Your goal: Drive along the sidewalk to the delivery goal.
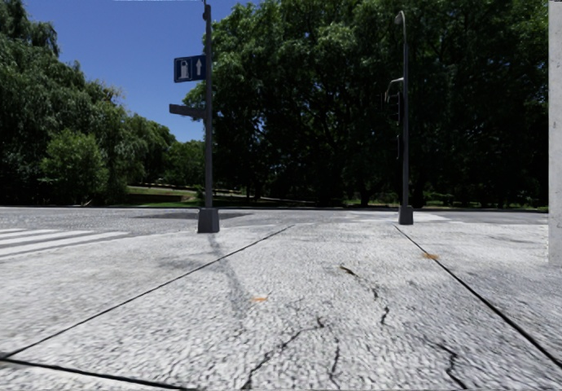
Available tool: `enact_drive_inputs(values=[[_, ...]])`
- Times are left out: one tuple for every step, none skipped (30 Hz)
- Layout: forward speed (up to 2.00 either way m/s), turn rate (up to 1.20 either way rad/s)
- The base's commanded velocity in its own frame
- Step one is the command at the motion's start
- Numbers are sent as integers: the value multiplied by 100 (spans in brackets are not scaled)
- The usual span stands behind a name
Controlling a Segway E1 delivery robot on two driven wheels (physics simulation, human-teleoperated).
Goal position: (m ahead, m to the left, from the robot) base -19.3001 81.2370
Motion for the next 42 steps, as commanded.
enact_drive_inputs(values=[[200,47],[200,47],[200,47],[200,47],[200,47],[200,47],[200,47],[200,47],[200,48],[200,48],[200,50],[200,51],[200,52],[200,52],[200,52],[200,52],[200,52],[200,52],[200,54],[200,55],[200,55],[200,55],[200,55],[200,55],[200,55],[200,55],[200,55],[200,55],[200,55],[200,55],[200,55],[200,55],[200,55],[200,55],[200,55],[200,55],[200,55],[200,55],[200,55],[200,55],[200,55],[200,55]])
